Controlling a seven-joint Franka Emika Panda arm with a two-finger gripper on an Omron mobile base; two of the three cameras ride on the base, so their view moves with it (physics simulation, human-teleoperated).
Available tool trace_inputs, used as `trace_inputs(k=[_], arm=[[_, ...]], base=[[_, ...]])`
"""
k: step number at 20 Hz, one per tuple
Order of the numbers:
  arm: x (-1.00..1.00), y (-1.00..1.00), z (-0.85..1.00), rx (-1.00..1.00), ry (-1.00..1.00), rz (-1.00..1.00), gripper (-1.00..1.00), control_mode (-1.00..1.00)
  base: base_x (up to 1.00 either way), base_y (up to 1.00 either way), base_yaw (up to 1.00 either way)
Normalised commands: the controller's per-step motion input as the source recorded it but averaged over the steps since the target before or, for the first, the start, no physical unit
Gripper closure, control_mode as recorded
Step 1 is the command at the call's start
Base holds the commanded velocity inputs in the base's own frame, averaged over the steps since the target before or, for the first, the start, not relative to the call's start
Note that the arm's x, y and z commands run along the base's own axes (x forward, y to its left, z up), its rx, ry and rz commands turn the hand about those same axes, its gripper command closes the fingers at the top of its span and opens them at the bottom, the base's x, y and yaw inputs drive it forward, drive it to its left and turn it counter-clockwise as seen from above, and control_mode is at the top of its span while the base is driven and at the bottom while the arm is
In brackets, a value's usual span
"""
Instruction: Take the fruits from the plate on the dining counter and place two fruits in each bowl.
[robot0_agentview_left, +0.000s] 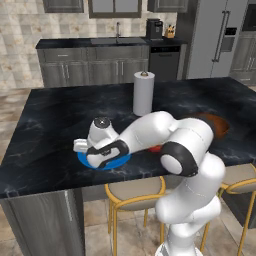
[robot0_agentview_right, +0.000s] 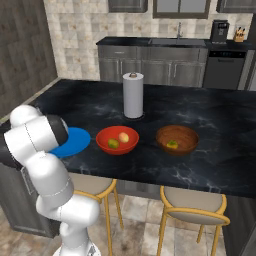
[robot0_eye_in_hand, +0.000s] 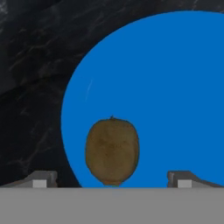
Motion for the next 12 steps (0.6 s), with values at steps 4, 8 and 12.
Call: trace_inputs(k=[4, 8, 12], arm=[[0.28, 0.00, -0.08, 0.00, 0.00, 0.00, -1.00, -1.00], [0.15, 0.00, -0.20, 0.00, 0.02, 0.00, -1.00, -1.00], [0.00, 0.01, -0.27, 0.00, 0.05, 0.00, -1.00, -1.00]], base=[[0.00, 0.00, 0.00], [0.00, 0.00, 0.00], [0.00, 0.00, 0.00]])
